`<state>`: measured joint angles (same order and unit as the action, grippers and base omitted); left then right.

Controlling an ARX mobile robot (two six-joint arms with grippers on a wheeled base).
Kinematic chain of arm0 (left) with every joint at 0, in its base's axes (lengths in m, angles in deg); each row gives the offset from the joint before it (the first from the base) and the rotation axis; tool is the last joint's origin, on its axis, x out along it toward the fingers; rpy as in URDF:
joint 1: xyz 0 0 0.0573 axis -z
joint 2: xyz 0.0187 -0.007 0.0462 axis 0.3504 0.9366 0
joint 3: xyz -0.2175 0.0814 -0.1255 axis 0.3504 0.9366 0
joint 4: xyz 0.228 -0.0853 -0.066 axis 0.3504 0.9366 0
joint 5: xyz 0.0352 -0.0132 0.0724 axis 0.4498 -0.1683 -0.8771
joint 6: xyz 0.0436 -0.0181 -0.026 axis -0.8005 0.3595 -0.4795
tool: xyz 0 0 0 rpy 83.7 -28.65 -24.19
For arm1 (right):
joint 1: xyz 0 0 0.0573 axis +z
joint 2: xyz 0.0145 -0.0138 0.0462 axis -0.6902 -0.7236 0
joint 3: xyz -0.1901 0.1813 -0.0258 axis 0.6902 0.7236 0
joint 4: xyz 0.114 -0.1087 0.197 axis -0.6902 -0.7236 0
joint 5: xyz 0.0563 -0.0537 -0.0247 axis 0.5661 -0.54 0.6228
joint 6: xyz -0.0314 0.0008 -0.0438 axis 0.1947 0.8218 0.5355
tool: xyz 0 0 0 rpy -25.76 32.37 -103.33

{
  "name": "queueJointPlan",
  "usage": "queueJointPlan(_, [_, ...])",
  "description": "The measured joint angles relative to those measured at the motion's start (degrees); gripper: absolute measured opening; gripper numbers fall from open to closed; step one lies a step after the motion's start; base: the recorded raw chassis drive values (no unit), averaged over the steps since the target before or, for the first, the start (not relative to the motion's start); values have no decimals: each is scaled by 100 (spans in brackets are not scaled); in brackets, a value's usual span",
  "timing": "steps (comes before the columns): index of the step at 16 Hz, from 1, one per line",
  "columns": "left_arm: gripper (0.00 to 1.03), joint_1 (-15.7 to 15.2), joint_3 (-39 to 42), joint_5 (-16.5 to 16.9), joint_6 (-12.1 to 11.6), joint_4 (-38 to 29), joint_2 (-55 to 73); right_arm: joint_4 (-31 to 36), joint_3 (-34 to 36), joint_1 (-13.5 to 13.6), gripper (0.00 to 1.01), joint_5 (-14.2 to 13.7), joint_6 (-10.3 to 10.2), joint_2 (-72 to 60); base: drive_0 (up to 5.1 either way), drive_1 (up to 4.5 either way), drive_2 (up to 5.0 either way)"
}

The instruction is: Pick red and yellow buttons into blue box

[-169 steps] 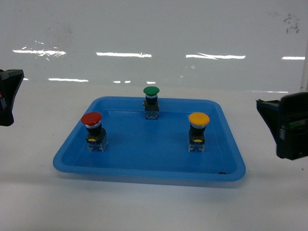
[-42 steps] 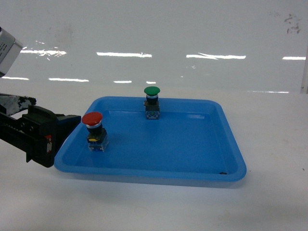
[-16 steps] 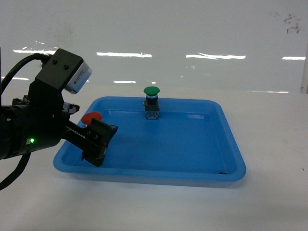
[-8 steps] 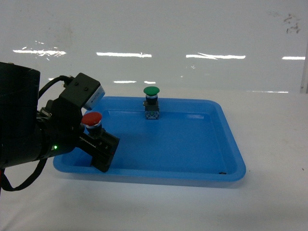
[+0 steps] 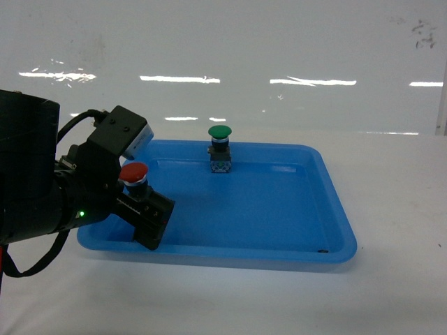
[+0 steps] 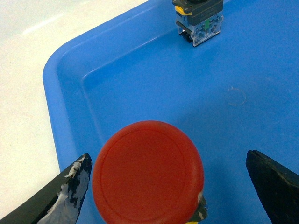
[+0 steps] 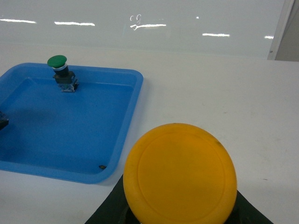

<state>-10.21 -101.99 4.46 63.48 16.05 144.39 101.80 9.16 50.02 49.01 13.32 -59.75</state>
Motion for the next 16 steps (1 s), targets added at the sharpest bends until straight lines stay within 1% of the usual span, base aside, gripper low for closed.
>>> queueJointPlan(6, [98,0,0,0,0,0,0,0,0,0,25,0,0,0,0,0,0])
queueJointPlan(7, [96,0,0,0,-2,0,0,2,0,0,25,0,0,0,0,0,0])
queueJointPlan(14, [31,0,0,4,-2,-15,0,0,0,0,25,0,0,0,0,0,0])
queueJointPlan(15, [25,0,0,4,0,-22,0,0,0,0,25,0,0,0,0,0,0])
queueJointPlan(16, [25,0,0,4,0,-22,0,0,0,0,25,0,0,0,0,0,0])
